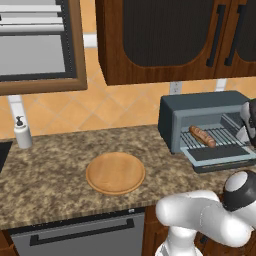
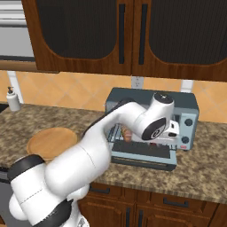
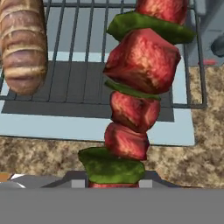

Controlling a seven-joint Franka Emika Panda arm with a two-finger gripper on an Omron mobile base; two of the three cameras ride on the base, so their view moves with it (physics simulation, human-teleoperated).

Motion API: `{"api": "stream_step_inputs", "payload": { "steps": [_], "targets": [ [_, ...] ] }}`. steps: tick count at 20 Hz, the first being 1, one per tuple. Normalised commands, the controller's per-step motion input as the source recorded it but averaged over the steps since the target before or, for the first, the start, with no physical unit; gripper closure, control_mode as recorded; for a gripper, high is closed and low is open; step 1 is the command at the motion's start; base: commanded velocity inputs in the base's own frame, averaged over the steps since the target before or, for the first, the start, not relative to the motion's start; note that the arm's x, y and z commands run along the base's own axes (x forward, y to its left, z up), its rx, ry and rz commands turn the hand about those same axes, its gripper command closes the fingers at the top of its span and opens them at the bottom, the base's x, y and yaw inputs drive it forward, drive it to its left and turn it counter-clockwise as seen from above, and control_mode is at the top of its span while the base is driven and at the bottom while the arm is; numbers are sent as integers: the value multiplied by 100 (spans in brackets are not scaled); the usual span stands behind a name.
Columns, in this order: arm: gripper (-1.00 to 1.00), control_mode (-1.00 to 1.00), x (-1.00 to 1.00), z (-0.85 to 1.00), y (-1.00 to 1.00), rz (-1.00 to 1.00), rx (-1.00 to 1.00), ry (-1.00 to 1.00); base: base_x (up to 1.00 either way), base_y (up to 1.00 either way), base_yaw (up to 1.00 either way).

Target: Pick up the kebab skewer and baguette bread, and place them inside the toaster oven. Close the toaster oven door and start by setting the timer.

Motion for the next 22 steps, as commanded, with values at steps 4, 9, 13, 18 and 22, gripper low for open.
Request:
{"api": "stream_step_inputs", "payload": {
  "steps": [4,9,13,18,22],
  "targets": [
    [100,-100,73,-27,-11,13,0,11,0,0,0],
    [100,-100,72,-6,-23,14,0,3,0,0,0],
    [100,-100,39,-36,0,11,0,1,0,0,0],
    [100,-100,47,-36,0,7,0,1,0,0,0],
    [100,-100,16,-38,0,6,0,2,0,0,0]
  ]
}}
